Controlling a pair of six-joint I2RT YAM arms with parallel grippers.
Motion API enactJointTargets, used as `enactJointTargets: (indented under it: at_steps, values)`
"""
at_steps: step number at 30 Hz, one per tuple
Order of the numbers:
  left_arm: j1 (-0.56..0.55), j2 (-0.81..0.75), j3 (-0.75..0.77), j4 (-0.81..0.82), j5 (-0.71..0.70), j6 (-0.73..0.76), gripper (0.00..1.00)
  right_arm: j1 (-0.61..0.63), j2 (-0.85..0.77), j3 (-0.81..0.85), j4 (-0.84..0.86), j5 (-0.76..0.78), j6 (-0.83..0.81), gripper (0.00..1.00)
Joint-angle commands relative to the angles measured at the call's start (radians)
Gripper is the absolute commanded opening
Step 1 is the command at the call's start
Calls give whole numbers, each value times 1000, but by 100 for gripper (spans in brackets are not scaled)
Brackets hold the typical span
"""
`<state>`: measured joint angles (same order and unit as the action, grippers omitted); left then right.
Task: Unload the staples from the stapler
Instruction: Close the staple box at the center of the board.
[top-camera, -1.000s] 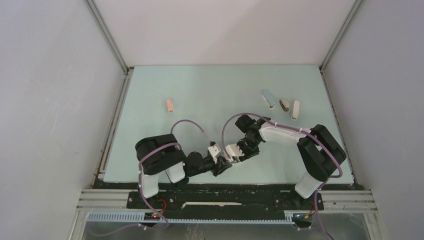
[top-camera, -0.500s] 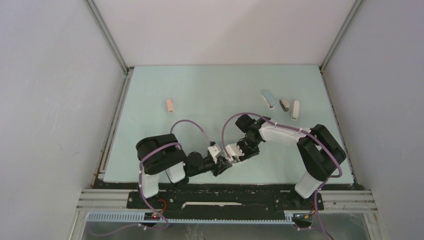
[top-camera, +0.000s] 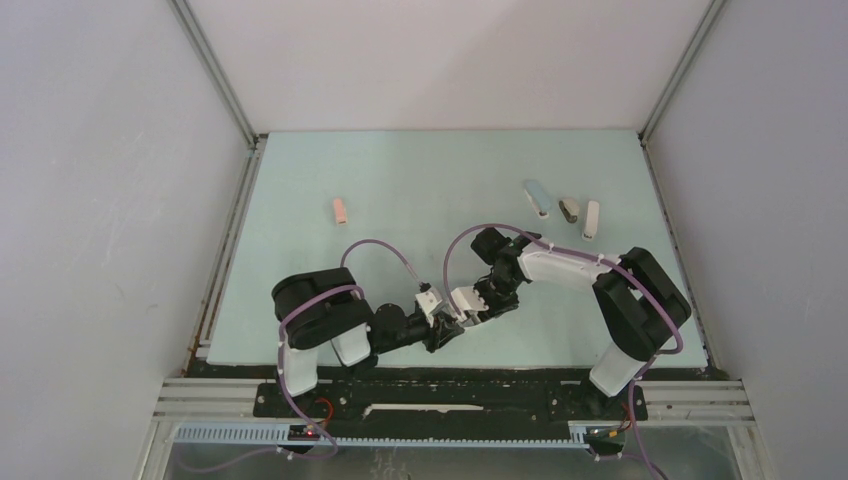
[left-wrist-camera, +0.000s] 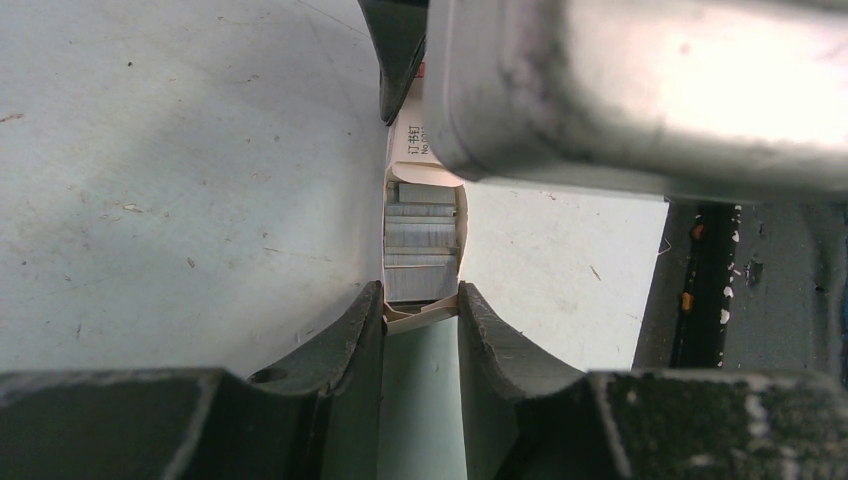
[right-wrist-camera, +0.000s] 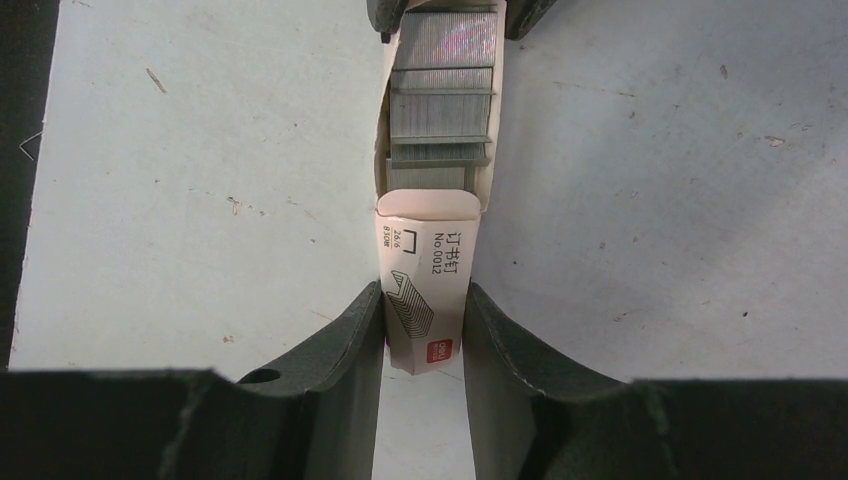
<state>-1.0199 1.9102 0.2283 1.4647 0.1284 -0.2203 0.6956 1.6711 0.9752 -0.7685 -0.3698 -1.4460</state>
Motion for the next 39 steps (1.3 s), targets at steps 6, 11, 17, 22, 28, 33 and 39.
enactJointTargets:
  at_steps: [6,11,17,22,28,33,39]
  values:
    - [9,-12,28,39,-156,9,32,15,30,20,14,-118,15,40]
    - [2,1,40,40,-190,-4,32,16,30,20,13,-118,15,40]
    - [-9,21,56,40,-197,-17,32,16,28,20,13,-120,15,42]
    - [-15,43,67,40,-173,-7,32,16,29,20,16,-119,18,42]
    - [-20,82,91,40,-100,20,33,16,27,20,22,-111,23,41]
    - [-20,110,89,40,-37,62,33,15,25,20,27,-109,20,40]
    - [-14,115,80,39,40,87,33,15,19,10,38,-98,6,40]
